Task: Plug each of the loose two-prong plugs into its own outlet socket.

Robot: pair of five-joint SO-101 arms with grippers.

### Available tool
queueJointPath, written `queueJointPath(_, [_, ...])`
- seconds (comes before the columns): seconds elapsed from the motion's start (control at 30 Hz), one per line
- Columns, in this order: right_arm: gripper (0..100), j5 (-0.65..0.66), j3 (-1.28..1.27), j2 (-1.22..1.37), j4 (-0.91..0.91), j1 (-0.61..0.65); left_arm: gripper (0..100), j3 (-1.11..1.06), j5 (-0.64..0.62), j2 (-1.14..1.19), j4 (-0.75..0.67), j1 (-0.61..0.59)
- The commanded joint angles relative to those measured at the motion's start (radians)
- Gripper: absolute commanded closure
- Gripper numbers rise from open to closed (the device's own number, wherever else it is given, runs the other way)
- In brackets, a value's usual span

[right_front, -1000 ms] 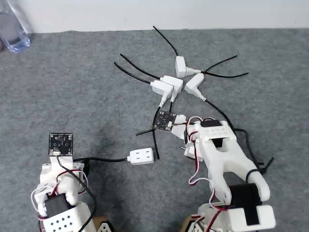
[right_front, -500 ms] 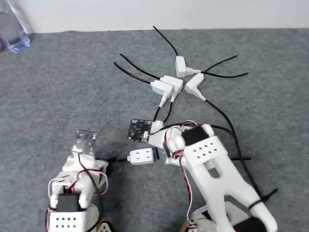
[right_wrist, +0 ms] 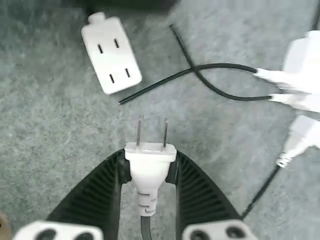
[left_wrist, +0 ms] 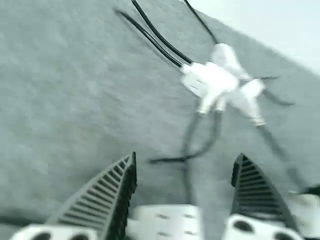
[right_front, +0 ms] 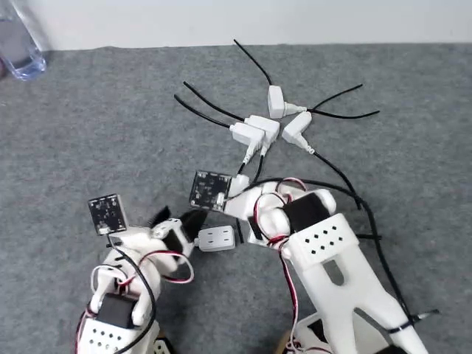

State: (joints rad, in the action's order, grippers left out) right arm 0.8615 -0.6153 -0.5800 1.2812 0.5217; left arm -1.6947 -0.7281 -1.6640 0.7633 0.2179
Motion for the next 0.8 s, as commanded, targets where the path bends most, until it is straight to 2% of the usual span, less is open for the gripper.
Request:
queueJointPath(0.0, [99.0, -0.020, 0.118, -0.031, 0.051, 0.067, 71, 0.005, -0.199, -0.012, -0.074, 0.077])
queueJointPath(0.17, [99.0, -0.041, 0.169, -0.028, 0.102, 0.134, 71, 0.005, -0.215, -0.012, -0.178, 0.089])
queueJointPath(0.37, [99.0, -0.063, 0.173, -0.031, 0.108, 0.171, 71, 0.005, -0.215, -0.011, -0.160, 0.092])
queueJointPath(0.77, [99.0, -0.025, 0.173, 0.031, 0.027, 0.047, 71, 0.005, -0.215, -0.011, -0.153, 0.092])
